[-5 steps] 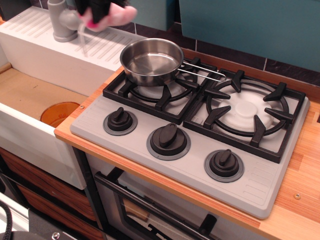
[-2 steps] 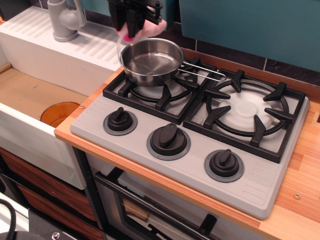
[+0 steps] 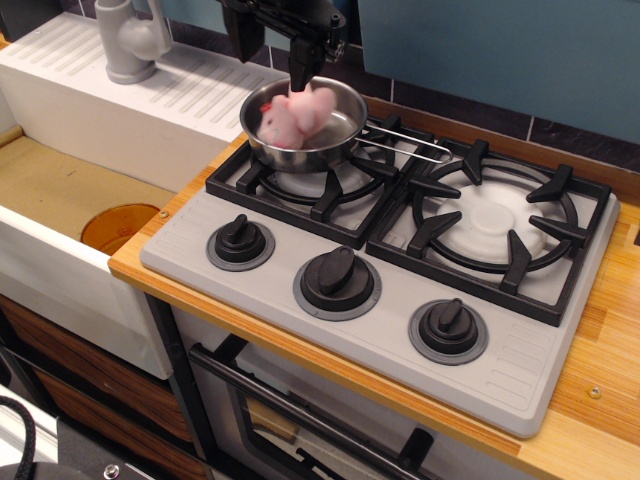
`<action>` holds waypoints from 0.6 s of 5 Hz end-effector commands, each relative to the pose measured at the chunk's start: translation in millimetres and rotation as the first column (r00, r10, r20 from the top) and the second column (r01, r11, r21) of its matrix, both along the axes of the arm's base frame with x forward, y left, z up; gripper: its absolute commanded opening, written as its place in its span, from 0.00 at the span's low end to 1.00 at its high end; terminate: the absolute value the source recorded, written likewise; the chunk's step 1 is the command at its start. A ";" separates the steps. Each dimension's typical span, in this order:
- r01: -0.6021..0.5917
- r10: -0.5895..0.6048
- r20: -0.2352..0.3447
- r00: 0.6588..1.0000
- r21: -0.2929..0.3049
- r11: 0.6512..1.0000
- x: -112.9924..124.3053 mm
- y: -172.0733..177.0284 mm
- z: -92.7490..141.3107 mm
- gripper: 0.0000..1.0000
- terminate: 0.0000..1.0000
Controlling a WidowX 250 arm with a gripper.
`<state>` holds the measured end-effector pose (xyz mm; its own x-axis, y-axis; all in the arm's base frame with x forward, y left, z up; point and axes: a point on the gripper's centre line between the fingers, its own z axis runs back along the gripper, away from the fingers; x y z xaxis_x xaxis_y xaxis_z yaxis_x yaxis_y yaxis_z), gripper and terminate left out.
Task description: Put stuffedpig in pan
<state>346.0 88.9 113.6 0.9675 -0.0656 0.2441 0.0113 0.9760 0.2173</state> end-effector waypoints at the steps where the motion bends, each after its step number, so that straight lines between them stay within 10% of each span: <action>1: -0.018 0.017 0.033 0.999 0.033 0.999 -1.3 -5.2 22.2 1.00 0.00; 3: -0.035 0.031 0.046 0.998 0.084 0.996 -4.4 -18.8 28.8 1.00 0.00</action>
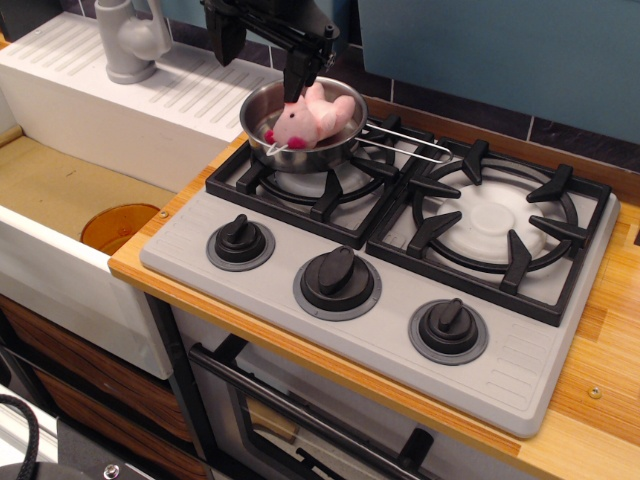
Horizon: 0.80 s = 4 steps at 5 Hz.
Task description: Put stuffedpig in pan
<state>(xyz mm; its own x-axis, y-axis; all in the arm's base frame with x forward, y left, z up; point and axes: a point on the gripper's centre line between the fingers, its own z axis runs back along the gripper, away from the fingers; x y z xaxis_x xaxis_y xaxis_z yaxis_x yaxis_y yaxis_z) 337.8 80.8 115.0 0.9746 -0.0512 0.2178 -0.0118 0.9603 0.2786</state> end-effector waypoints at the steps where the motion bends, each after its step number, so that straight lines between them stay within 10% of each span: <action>1: 0.007 -0.007 0.057 0.998 0.011 1.000 4.5 -19.3 26.2 1.00 0.00; 4: 0.025 -0.025 0.000 1.000 -0.142 0.990 16.2 -39.6 14.7 1.00 0.00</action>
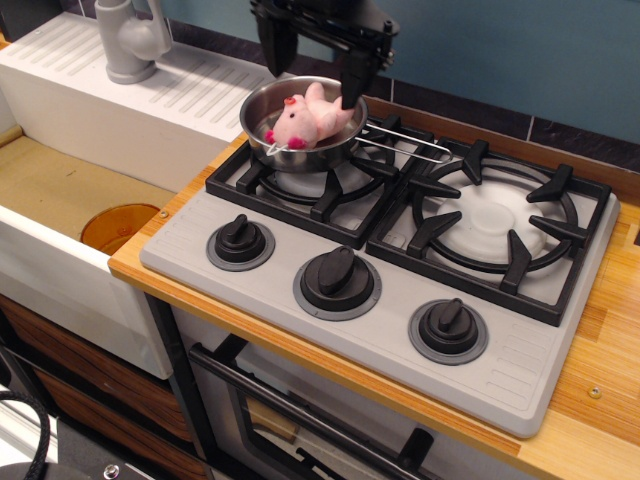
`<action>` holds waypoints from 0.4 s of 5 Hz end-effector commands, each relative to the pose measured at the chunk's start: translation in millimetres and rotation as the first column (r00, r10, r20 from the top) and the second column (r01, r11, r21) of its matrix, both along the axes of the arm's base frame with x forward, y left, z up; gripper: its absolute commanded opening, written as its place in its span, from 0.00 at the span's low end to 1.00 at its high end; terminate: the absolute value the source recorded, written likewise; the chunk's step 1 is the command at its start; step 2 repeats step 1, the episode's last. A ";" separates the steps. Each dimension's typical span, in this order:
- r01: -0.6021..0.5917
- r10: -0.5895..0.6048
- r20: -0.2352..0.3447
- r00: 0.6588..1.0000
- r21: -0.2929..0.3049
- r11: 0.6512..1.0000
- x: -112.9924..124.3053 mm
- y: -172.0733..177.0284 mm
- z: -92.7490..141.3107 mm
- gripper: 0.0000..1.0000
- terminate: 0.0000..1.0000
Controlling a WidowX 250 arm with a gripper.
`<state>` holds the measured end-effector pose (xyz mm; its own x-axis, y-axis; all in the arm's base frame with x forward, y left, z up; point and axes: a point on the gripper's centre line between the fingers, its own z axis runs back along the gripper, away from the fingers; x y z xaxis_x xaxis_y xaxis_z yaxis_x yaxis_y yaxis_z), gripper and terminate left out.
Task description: Put stuffedpig in pan
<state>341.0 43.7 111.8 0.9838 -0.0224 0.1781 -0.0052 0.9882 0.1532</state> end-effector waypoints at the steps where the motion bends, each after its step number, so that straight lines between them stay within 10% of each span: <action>1: 0.006 -0.006 0.021 1.000 0.000 1.000 19.8 -2.9 12.6 1.00 1.00; 2: 0.006 -0.006 0.021 1.000 0.000 1.000 19.8 -2.9 12.6 1.00 1.00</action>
